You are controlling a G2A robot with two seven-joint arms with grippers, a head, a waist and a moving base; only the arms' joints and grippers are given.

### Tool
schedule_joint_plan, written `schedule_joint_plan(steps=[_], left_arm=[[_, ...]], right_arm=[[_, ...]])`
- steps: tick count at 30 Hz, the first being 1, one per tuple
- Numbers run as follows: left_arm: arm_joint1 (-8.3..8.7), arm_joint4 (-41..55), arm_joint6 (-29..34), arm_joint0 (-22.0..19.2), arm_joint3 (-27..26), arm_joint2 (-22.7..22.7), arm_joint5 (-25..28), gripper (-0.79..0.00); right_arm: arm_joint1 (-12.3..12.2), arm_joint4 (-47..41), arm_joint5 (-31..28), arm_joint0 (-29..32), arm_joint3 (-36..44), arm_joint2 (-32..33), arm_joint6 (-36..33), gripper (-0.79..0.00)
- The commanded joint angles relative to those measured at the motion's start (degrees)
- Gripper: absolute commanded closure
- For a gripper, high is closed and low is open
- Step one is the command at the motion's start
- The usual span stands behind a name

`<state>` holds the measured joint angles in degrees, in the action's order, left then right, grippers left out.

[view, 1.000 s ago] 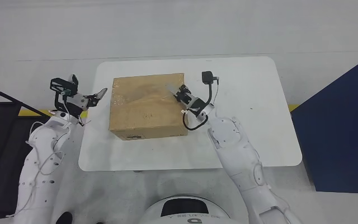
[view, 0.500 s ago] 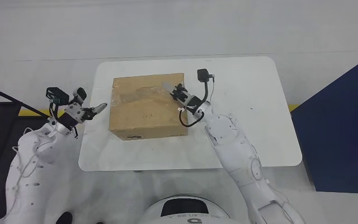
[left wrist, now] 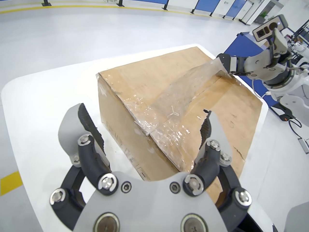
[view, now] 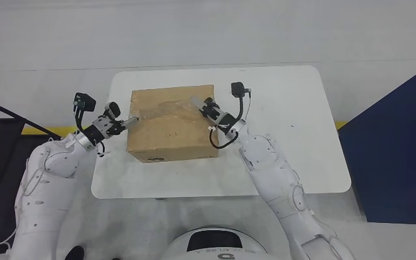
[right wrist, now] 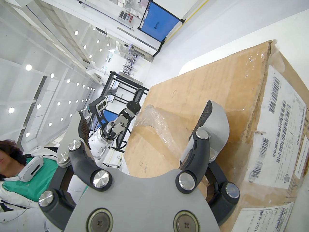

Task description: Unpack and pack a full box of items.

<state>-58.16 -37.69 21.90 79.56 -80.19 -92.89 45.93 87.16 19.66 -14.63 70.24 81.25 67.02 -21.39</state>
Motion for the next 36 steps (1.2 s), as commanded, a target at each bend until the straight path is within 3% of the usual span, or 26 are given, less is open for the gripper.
schedule_joint_plan(steps=[1, 10, 16, 24, 28, 29, 32, 33, 36], left_arm=[[0.03, 0.08, 0.4, -0.05, 0.14, 0.48, -0.04, -0.785], [0.21, 3.76, 3.37, -0.3, -0.81, 2.96, 1.97, -0.785], [0.56, 5.16, 4.09, 0.14, -2.72, 2.61, 2.26, -0.606], [1.02, 5.06, 3.58, 1.4, -5.71, 1.46, 2.31, -0.529], [1.24, 2.08, 2.74, 1.62, -6.69, 0.28, -0.33, -0.582], [1.29, 0.14, 1.9, 1.67, -6.96, -0.39, -1.87, -0.659], [1.39, -5.77, -2.06, 2.18, -8.11, -2.17, -5.42, -0.727], [1.44, -8.16, -3.52, 2.45, -8.71, -2.8, -6.34, -0.785], [1.66, -15.8, -6.98, 3.4, -11.88, -3.82, -6.82, -0.785]], right_arm=[[-0.1, -0.14, -0.07, 0.05, -0.01, 0.01, -0.04, -0.785], [-0.46, -0.73, -0.57, -0.25, -0.48, -0.17, -0.02, -0.785], [-0.58, -1.36, -1.11, -1.0, -1.61, -0.69, -0.01, -0.785], [-0.73, -2.1, -2.04, -1.59, -2.85, -1.26, 0.44, -0.785], [-0.83, -2.29, -2.51, -1.49, -3.1, -1.5, 0.83, -0.785], [-0.87, -2.32, -2.62, -1.35, -3.0, -1.48, 1.07, -0.785], [-1.06, -2.16, -3.04, -0.68, -2.51, -1.26, 1.63, -0.785], [-1.12, -2.18, -3.07, -0.5, -2.29, -1.18, 1.7, -0.785], [-1.27, -2.03, -3.01, -0.16, -1.59, -1.15, 1.75, -0.785]])
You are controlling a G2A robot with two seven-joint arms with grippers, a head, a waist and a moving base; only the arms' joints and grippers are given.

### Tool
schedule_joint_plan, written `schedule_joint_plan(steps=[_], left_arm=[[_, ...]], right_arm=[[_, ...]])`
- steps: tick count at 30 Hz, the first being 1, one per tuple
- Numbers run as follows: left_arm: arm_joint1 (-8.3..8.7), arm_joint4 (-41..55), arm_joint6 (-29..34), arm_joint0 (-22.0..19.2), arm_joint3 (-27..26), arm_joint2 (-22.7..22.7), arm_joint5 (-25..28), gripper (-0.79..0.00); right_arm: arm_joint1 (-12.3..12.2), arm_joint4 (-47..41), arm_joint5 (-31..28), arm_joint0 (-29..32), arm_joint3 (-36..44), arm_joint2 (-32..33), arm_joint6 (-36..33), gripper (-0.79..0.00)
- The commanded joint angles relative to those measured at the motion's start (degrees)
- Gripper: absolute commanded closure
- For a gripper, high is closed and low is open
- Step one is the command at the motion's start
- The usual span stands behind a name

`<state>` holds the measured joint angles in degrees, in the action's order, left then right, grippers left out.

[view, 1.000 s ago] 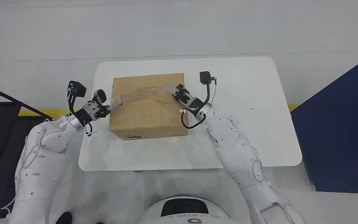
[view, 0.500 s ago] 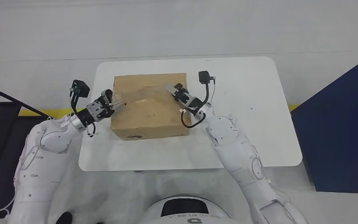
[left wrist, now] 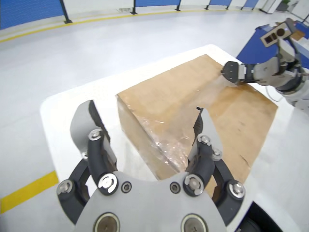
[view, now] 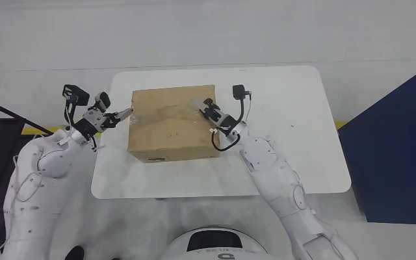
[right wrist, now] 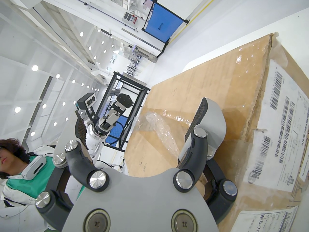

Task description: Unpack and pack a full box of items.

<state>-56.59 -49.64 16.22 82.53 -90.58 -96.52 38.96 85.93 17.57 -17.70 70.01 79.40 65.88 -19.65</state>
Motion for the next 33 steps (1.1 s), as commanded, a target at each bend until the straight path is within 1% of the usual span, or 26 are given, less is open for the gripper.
schedule_joint_plan(steps=[1, 5, 7, 9, 12, 16, 21, 22, 24, 26, 30, 33], left_arm=[[0.16, -6.46, -1.99, 0.79, -2.68, -0.12, 0.35, -0.785], [0.37, -20.41, -4.59, 1.37, -8.81, 2.09, -0.16, -0.785], [0.34, -25.09, -6.17, 1.33, -10.77, 4.21, -0.01, -0.785], [0.27, -28.21, -7.07, 0.6, -11.37, 6.24, -0.07, -0.785], [0.03, -30.14, -6.74, -1.74, -10.32, 9.86, 0.39, -0.785], [-0.5, -32.08, -5.25, -6.48, -7.51, 14.81, -0.12, -0.785], [-1.12, -33.23, -4.5, -10.52, -5.09, 18.98, -1.04, -0.785], [-1.21, -33.24, -4.42, -11.06, -4.79, 19.52, -1.05, -0.773], [-1.34, -33.17, -4.26, -11.9, -4.27, 20.3, -1.05, -0.736], [-1.43, -33.21, -3.97, -12.49, -3.81, 20.91, -0.84, -0.671], [-1.55, -33.38, -3.6, -13.26, -2.79, 21.84, -0.57, -0.579], [-1.6, -33.41, -3.65, -13.7, -2.26, 22.22, -0.52, -0.329]], right_arm=[[-0.1, 0.26, 0.1, 0.13, 0.53, -0.05, -0.05, -0.785], [-0.33, 1.16, 0.31, 0.74, 2.11, -0.1, 0.19, -0.785], [-0.45, 1.48, 0.54, 1.1, 2.78, -0.1, 0.16, -0.785], [-0.56, 1.59, 0.62, 1.32, 3.13, -0.06, 0.15, -0.785], [-0.69, 1.5, 0.52, 1.75, 3.32, -0.06, 0.34, -0.785], [-0.92, 1.53, -0.06, 2.6, 3.83, 0.1, 0.78, -0.785], [-1.18, 1.79, -0.37, 3.58, 4.72, 0.19, 1.5, -0.785], [-1.22, 1.79, -0.39, 3.7, 4.8, 0.18, 1.64, -0.785], [-1.29, 1.76, -0.4, 3.83, 4.92, 0.15, 1.88, -0.785], [-1.35, 1.69, -0.52, 3.85, 4.98, 0.07, 1.91, -0.785], [-1.42, 1.79, -0.54, 3.47, 5.03, -0.29, 2.04, -0.785], [-1.43, 1.91, -0.3, 2.82, 4.98, -0.75, 1.86, -0.785]])
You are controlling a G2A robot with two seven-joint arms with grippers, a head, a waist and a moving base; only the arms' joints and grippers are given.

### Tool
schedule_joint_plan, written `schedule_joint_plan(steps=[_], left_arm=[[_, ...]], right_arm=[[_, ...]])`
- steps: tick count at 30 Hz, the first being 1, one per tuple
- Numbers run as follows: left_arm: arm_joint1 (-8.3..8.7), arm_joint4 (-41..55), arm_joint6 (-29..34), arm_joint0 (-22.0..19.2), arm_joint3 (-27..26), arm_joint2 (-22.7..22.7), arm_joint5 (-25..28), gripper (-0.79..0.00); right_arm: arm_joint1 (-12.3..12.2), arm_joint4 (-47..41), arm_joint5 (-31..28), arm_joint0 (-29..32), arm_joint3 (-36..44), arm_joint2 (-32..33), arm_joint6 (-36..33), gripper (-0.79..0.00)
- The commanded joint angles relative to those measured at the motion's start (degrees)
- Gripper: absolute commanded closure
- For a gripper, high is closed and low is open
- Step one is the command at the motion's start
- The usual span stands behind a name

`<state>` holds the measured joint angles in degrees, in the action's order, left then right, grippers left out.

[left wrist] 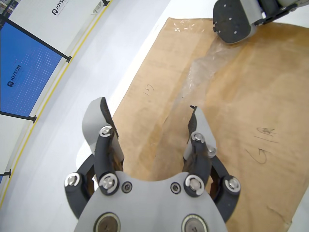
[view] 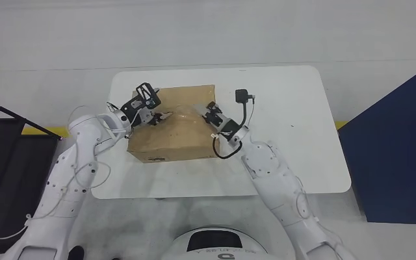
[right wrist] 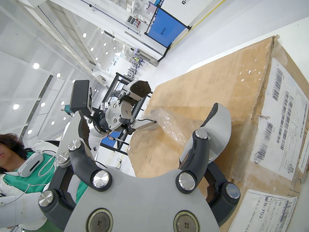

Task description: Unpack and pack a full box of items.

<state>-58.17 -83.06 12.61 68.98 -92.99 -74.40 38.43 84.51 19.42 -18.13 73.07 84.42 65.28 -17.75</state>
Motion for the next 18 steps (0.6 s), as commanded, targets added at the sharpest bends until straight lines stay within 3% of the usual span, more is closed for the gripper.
schedule_joint_plan(steps=[1, 3, 4, 9, 18], left_arm=[[-0.03, 0.01, -0.06, -0.24, 0.25, 0.18, 0.0, -0.271], [-0.03, -0.25, -0.13, -0.36, 0.19, 0.35, 0.13, -0.037], [-0.02, -0.41, -0.37, -0.37, -0.06, 0.48, 0.38, 0.0], [0.12, -2.2, -1.53, -0.18, -1.33, 0.12, -0.32, 0.0], [0.61, -21.72, -11.0, 3.62, -8.36, -0.02, -14.57, 0.0]], right_arm=[[0.0, 0.07, 0.14, -0.46, -0.05, -0.31, -0.09, -0.785], [0.0, 0.14, 0.31, -0.89, -0.14, -0.56, -0.14, -0.785], [-0.01, 0.21, 0.38, -1.09, -0.17, -0.68, -0.19, -0.785], [-0.09, 0.17, 0.29, -1.58, -0.42, -0.92, 0.04, -0.785], [-0.29, -0.57, -1.45, -1.96, -1.51, -0.9, 0.96, -0.785]])
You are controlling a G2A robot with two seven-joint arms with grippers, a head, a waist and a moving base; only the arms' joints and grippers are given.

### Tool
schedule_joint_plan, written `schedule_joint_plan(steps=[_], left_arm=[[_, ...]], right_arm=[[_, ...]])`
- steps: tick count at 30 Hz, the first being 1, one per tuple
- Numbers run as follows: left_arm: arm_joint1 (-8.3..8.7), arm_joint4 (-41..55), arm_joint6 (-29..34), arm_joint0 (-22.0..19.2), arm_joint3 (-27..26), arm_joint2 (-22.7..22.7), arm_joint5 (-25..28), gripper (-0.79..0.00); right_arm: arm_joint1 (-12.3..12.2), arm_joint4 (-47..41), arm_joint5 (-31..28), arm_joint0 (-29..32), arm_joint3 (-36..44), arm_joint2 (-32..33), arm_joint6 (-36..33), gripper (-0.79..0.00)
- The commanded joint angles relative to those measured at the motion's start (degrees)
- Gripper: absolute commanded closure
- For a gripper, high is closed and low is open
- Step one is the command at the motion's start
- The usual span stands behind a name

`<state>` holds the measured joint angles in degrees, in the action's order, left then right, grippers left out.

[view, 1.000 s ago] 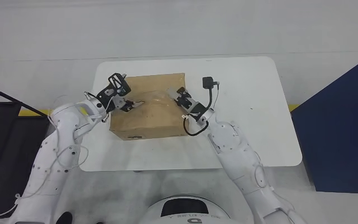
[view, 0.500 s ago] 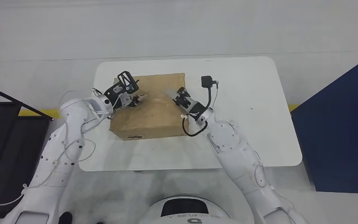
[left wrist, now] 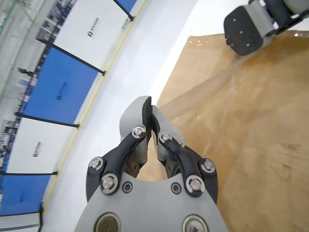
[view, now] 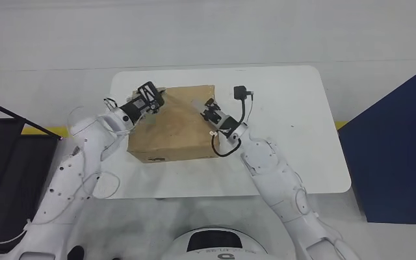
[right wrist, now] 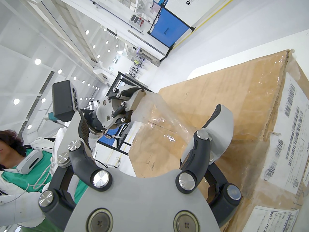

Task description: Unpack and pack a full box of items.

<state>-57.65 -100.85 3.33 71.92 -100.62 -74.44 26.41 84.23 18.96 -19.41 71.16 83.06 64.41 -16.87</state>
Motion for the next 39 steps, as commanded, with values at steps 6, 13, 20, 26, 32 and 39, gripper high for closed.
schedule_joint_plan(steps=[6, 13, 20, 26, 32, 39], left_arm=[[0.94, -26.93, -11.99, 4.42, -2.16, 1.03, -15.25, 0.0], [1.19, -29.84, -15.75, 8.05, -0.32, -1.35, -21.56, -0.058], [1.36, -20.92, -15.59, 12.94, 1.51, -8.68, -24.05, -0.095], [1.38, -7.18, -15.97, 16.48, 4.41, -16.66, -22.54, -0.12], [1.06, 14.02, -16.8, 18.7, 7.27, -22.2, -12.76, -0.311], [1.45, 27.07, -9.93, 20.58, 5.42, -24.15, 4.94, -0.785]], right_arm=[[-0.12, -0.71, -1.34, -0.32, -1.17, -0.1, 0.56, -0.785], [-0.32, -0.51, -2.51, 0.01, -1.06, -0.06, 1.54, -0.785], [-0.57, 0.21, -3.09, 0.6, -0.1, 0.0, 2.2, -0.785], [-0.69, 0.57, -1.98, -0.29, 0.53, -0.39, 0.9, -0.785], [-0.67, 0.6, -0.41, -1.97, 0.61, -1.18, -0.73, -0.785], [-0.72, 0.63, 0.83, -3.28, 0.89, -1.65, -1.95, -0.785]])
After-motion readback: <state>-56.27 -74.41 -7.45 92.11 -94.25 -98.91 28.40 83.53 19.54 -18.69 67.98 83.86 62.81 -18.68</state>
